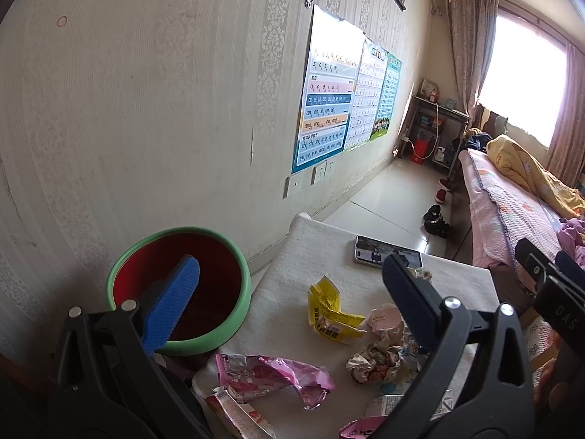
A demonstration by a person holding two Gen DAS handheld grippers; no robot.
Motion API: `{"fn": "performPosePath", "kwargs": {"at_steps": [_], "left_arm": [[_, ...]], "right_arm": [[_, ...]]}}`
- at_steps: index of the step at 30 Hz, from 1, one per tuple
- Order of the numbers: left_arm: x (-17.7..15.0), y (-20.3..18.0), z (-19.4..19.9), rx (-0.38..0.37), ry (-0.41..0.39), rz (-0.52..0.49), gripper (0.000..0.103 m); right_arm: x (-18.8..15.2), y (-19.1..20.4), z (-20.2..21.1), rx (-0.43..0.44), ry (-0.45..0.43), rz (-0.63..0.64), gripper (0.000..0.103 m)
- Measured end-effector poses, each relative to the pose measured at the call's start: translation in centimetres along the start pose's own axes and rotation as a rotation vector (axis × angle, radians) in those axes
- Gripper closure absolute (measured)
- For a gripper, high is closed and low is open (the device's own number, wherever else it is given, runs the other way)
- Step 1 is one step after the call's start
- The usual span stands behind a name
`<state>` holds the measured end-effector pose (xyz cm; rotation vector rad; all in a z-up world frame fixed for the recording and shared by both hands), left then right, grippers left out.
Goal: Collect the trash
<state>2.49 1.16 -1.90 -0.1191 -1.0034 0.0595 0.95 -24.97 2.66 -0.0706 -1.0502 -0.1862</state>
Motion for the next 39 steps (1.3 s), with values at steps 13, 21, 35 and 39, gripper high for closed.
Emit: {"fn": "performPosePath", "kwargs": {"at_steps": [13,21,35,39], "left_arm": [[0.1,-0.1,0.1,0.011,0.004,-0.011,0.005],[0.0,-0.2,0.3,0.015,0.003,-0.015,0.005],[-0.3,0.0,0.2,0.017,0.015,-0.021,0.005],[-1.2,0.8,-0.1,0.018,0.051,-0.063,0.005]], "right_arm": [[-0.1,0.2,-0.1,-0.001,0.006,0.0,0.007],[-0.4,0.3,0.0,-0.002,0.011,0.0,0.007],[-0.6,0.4,-0.2,-0.007,0.021,0.012,0.007],[-1.2,0.1,-0.8,-0.003,0.057,0.029,0.007]]}}
Point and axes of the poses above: each gripper's, at about its wrist camera, not at the fingertips, and z roughly against the way its jaws point, y to its left, x to its top, the point moved 2 cm from there along -z, roughly the way its jaws point, and after that the axes turned 2 degrees about -x, right-handed, at the moved point
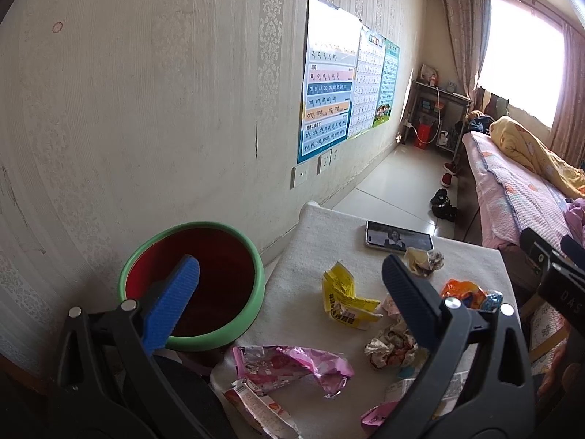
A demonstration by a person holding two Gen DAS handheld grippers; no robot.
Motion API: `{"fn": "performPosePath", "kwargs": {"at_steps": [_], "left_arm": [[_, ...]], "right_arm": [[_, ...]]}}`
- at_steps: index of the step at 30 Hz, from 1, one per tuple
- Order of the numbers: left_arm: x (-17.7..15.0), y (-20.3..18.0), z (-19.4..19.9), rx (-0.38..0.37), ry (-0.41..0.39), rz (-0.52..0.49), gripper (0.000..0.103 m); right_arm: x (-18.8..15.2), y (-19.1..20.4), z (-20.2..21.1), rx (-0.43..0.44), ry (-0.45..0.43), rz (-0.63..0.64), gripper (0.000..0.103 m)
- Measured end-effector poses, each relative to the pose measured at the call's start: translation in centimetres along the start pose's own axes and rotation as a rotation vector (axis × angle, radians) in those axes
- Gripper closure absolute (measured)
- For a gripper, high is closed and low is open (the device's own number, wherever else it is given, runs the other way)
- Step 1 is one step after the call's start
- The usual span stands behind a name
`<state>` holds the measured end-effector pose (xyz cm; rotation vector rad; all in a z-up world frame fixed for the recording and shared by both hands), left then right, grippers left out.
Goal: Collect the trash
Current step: 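Lower the left tool to the white snack wrapper and close on it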
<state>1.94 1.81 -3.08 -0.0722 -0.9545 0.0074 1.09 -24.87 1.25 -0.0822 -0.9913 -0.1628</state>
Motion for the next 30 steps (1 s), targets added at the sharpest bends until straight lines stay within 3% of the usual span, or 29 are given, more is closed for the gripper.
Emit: {"fn": "performPosePath", "kwargs": {"at_steps": [5,10,14,19,25,26,28,30], "left_arm": [[-3.6,1.8,-1.5,-0.041,0.148,-0.001,0.005],[-8.2,1.8,-3.4,-0.108,0.35,-0.023,0.022],[-11.3,2.1,-5.8,-0.121,0.515,0.035,0.04],[-12.6,1.7,-7.6,-0.098,0.618,0.014,0.042],[-13.3,-0.3,-8.0,-0.154,0.66,-0.037,0.045],[-13.4,-0.3,-8.0,-0.167,0.657,-0.031,0.05],[-13.7,-0.3,-8.1,-0.193,0.661,-0.002,0.083],[-13.9,0.3,-7.9,-0.218,0.66,0.055,0.096]], "right_arm": [[-1.7,-0.5,-1.6,0.008,0.087,0.028,0.007],[-3.8,0.4,-3.3,0.081,0.199,0.079,0.007],[-4.9,2.0,-3.9,0.174,0.26,0.114,0.007],[-5.7,3.7,-4.3,0.277,0.31,0.137,0.017],[-5.9,5.2,-5.5,0.386,0.368,0.145,0.03],[-5.8,5.6,-5.8,0.41,0.381,0.151,0.032],[-5.8,6.6,-6.2,0.466,0.409,0.163,0.033],[-6.2,7.6,-6.7,0.512,0.444,0.171,0.033]]}}
Point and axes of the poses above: each gripper's, at about its wrist camera, not at the fingertips, and z roughly against the way its jaws point, y to its left, x to its top, the point moved 2 cm from there along -z, roughly the way its jaws point, and after that the axes turned 2 degrees about -x, right-handed, at the moved point
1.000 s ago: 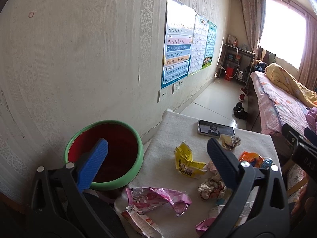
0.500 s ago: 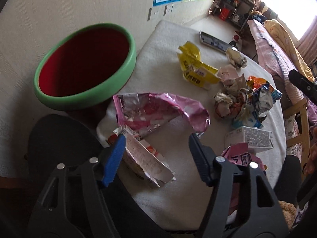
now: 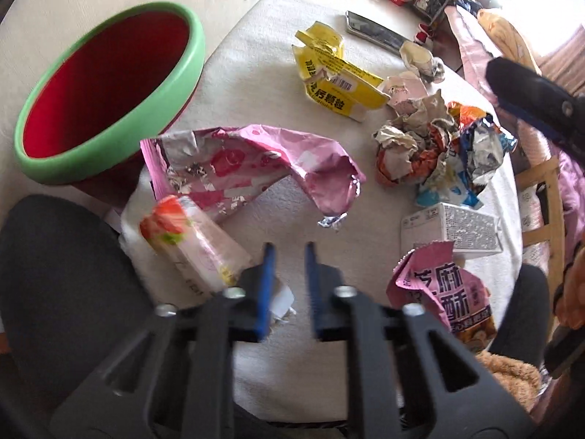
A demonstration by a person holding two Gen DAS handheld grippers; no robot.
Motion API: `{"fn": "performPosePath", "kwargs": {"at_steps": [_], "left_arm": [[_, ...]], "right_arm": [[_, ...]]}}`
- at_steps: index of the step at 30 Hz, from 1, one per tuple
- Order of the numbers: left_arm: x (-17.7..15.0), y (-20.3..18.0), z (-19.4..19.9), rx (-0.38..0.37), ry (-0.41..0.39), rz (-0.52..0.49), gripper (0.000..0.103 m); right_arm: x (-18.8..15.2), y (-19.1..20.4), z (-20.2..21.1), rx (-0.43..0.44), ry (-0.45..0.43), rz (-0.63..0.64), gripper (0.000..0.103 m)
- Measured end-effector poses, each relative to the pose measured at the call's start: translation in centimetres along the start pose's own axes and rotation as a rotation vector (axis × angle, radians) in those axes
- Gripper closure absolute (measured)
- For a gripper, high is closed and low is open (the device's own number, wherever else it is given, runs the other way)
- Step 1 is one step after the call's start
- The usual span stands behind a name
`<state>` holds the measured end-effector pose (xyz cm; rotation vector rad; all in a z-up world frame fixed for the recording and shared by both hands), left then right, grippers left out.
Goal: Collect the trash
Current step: 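Lower the left tool to the white snack wrapper and close on it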
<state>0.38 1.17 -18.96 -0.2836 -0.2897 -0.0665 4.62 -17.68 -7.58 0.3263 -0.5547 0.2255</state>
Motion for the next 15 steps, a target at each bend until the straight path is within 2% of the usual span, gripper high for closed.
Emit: {"fn": "performPosePath", "kwargs": {"at_steps": [1,4,10,15], "left_arm": [[0.0,0.3,0.4,-0.015,-0.013,0.024,0.101],[0.0,1.1,1.9,-0.046,-0.072,0.069,0.103],[0.6,2.1,4.8,-0.035,-0.163,0.108,0.103],[1.1,3.9,6.3,-0.016,-0.196,0.148,0.103]], "right_arm": [[0.0,0.4,-0.5,0.016,0.019,0.004,0.033],[0.0,1.5,-2.1,0.049,0.071,0.026,0.033],[-0.9,3.9,-5.4,0.108,0.181,0.086,0.033],[-2.0,4.6,-8.0,0.114,0.272,0.091,0.034]]}}
Point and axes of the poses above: each gripper's, at about its wrist camera, not at the fingertips, and z roughly against the way its jaws point, y to its left, x to its top, the point moved 2 cm from there along -z, roughly the way its jaws point, and after that the axes turned 2 degrees about -x, right-handed, at the moved point
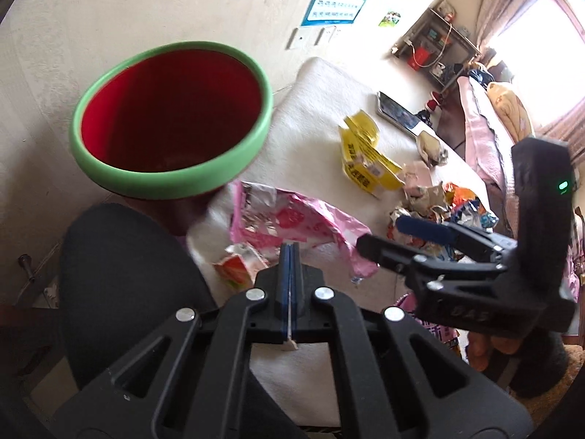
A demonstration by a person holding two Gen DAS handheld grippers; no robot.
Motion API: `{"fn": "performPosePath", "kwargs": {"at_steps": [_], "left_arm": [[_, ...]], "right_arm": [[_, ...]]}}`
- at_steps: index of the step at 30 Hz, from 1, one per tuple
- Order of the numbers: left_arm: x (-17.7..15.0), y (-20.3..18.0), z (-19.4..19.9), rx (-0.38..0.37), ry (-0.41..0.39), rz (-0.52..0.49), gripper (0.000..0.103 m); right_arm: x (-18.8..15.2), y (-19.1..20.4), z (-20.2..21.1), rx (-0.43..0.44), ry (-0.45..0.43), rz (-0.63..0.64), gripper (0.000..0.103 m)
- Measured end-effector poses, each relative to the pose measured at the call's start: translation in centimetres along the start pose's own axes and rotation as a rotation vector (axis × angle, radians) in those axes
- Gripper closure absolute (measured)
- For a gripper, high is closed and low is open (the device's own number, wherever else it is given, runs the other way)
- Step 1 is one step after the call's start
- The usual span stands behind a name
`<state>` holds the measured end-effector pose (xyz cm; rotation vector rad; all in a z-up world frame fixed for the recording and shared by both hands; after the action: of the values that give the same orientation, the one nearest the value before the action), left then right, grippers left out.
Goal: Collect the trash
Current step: 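Lower the left tool to the white snack wrapper and close on it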
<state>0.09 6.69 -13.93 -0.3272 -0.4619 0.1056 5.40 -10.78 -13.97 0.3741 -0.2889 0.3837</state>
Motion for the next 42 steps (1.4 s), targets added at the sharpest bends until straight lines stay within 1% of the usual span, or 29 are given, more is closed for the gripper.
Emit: {"fn": "performPosePath", "kwargs": {"at_steps": [1,2,3,4,5,7,8,10,12,14,16,17,19,21,22,26,27,28,29,30,31,33,37,42], "left_arm": [[0.1,0.3,0.2,0.003,-0.003,0.002,0.103],[0.0,0.4,0.4,0.007,-0.004,0.003,0.103],[0.0,0.6,0.5,0.007,-0.004,0.005,0.102],[-0.1,0.7,0.6,0.003,-0.001,0.007,0.101],[-0.2,0.9,0.7,0.001,0.004,0.007,0.099],[-0.4,0.5,0.6,-0.011,0.014,0.003,0.077],[-0.5,0.3,0.6,-0.022,0.019,-0.004,0.073],[-0.9,-0.6,0.2,-0.038,0.043,-0.028,0.063],[-1.4,-1.3,-0.4,-0.044,0.081,-0.037,0.057],[-2.1,-1.6,-1.5,-0.053,0.141,-0.014,0.056],[-2.7,-1.6,-3.1,-0.071,0.214,0.024,0.054],[-2.9,-1.7,-3.7,-0.058,0.224,0.024,0.054],[-3.0,-2.1,-4.1,-0.033,0.213,0.016,0.053],[-2.9,-2.2,-4.1,-0.036,0.199,0.032,0.05],[-2.9,-2.2,-4.4,-0.04,0.199,0.038,0.05],[-2.8,-2.2,-5.1,-0.054,0.183,0.044,0.051],[-2.8,-2.4,-5.1,-0.051,0.181,0.036,0.058],[-2.6,-2.5,-5.3,-0.045,0.179,0.026,0.069],[-2.6,-2.5,-5.4,-0.047,0.183,0.026,0.076],[-2.7,-2.3,-5.8,-0.066,0.202,0.042,0.092],[-2.7,-2.1,-6.0,-0.081,0.215,0.055,0.101],[-2.8,-1.9,-5.9,-0.098,0.211,0.07,0.102],[-2.3,-1.8,-4.5,-0.137,0.16,0.072,0.103],[-1.0,-1.6,-2.8,-0.15,0.102,0.065,0.103]], "right_arm": [[-0.1,0.1,-0.6,0.003,0.021,0.001,0.036],[-0.1,0.2,-1.2,0.009,0.041,0.006,0.042],[-0.2,0.3,-1.7,0.016,0.06,0.012,0.051],[-0.2,0.4,-2.2,0.021,0.073,0.014,0.058],[-0.3,0.4,-2.5,0.03,0.079,0.008,0.067],[-0.3,0.2,-2.2,0.053,0.058,-0.025,0.079],[-0.1,-0.1,-1.7,0.059,0.037,-0.043,0.083],[0.2,-0.6,-0.1,0.052,-0.024,-0.076,0.083],[0.6,-1.3,1.8,0.039,-0.086,-0.105,0.083],[0.7,-2.0,3.3,0.03,-0.132,-0.128,0.083],[0.7,-2.5,4.4,0.026,-0.159,-0.147,0.083],[0.6,-2.9,4.6,0.023,-0.169,-0.155,0.083],[0.2,-3.2,5.3,0.022,-0.18,-0.17,0.083],[0.0,-3.5,5.6,0.026,-0.181,-0.182,0.083],[-0.4,-3.4,5.8,0.028,-0.181,-0.188,0.083],[-0.9,-3.7,5.6,0.035,-0.177,-0.204,0.083],[-0.8,-3.7,5.5,0.034,-0.18,-0.203,0.083],[-0.8,-3.4,5.4,0.031,-0.185,-0.199,0.083],[-0.9,-3.3,5.5,0.025,-0.193,-0.194,0.083],[-0.8,-3.3,5.8,0.017,-0.201,-0.189,0.083],[-0.8,-3.3,6.0,0.012,-0.21,-0.186,0.083],[-0.7,-3.4,6.6,0.003,-0.227,-0.19,0.083],[-0.7,-3.8,7.2,-0.003,-0.247,-0.209,0.083],[-0.7,-3.8,7.7,-0.005,-0.263,-0.216,0.083]]}}
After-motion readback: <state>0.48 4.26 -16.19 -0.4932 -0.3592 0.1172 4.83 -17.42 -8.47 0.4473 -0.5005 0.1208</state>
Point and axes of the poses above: each gripper's, at about its wrist camera, not at the fingertips, and z roughly against the way its jaws point, y to its left, x to its top, the point moved 2 cm from there along -z, roughly the way its jaws point, and after that the axes turned 2 degrees about -x, right-handed, at the moved point
